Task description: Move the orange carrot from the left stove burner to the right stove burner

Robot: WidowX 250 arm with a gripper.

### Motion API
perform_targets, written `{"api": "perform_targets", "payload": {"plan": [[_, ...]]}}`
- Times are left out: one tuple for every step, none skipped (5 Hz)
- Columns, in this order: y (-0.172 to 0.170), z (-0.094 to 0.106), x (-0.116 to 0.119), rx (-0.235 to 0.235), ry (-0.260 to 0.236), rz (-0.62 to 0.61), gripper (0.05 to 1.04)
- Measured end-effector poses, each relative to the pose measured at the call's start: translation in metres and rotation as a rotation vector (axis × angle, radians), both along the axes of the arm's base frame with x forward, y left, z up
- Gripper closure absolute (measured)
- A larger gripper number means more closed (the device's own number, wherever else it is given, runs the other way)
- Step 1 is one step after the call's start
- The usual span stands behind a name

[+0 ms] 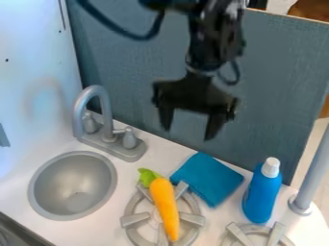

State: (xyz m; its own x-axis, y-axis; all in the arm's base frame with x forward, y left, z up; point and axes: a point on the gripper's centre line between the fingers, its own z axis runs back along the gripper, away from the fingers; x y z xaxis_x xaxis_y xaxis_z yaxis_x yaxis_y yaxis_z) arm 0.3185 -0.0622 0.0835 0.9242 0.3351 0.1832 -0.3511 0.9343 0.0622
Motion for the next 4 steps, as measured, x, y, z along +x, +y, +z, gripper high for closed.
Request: {"api": "perform_targets", "payload": {"plan": [[0.012, -0.031, 0.003, -0.072, -0.008, 0.114, 0.079], [0.016, -0.067, 0.006, -0.077, 0.011, 0.226, 0.079], [0.024, -0.097, 0.008, -0.041, -0.013, 0.351, 0.079], [0.025, -0.113, 0.007, -0.047, -0.016, 0.424, 0.079]]}}
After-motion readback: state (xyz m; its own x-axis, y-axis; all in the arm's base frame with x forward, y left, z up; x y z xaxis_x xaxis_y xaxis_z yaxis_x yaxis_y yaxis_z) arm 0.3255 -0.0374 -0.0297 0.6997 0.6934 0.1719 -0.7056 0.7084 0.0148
